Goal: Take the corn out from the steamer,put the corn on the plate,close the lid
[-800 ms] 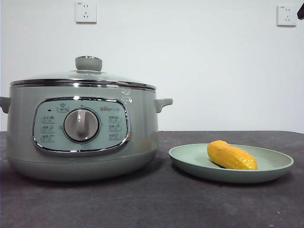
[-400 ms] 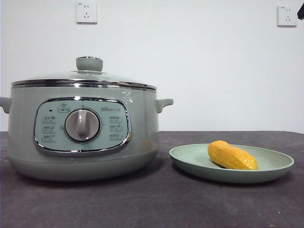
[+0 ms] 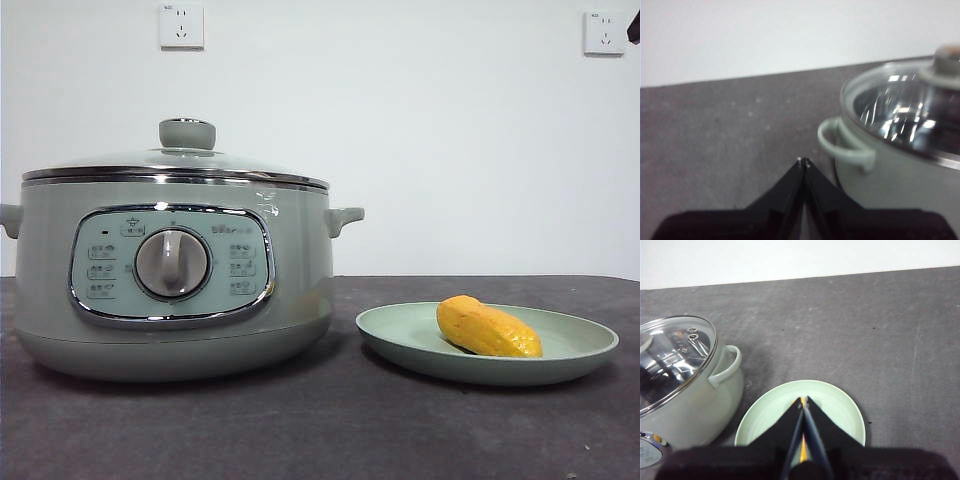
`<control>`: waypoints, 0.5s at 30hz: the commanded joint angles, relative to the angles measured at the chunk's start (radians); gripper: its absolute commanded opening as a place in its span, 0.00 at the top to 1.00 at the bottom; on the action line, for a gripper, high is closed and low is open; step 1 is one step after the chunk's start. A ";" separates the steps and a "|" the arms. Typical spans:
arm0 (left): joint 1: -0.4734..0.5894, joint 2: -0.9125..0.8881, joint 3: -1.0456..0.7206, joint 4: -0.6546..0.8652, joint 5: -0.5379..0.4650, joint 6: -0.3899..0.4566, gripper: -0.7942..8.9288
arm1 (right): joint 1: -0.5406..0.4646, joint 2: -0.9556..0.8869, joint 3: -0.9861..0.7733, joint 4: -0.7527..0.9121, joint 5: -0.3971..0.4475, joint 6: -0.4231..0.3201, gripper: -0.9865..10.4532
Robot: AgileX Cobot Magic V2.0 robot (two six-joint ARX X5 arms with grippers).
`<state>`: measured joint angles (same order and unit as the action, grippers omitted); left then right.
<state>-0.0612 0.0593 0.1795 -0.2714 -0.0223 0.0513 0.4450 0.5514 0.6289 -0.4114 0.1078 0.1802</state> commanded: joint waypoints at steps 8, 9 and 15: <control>0.011 -0.058 -0.155 0.053 0.003 -0.034 0.92 | 0.002 0.000 -0.011 0.006 0.003 0.010 0.91; 0.011 -0.058 -0.158 0.045 0.003 -0.035 0.92 | 0.002 0.000 -0.011 0.006 0.003 0.010 0.91; 0.011 -0.057 -0.158 0.041 0.000 -0.055 0.92 | 0.002 0.000 -0.011 0.005 0.003 0.010 0.91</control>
<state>-0.0532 0.0051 0.0353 -0.2329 -0.0227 0.0071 0.4450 0.5514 0.6289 -0.4118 0.1078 0.1799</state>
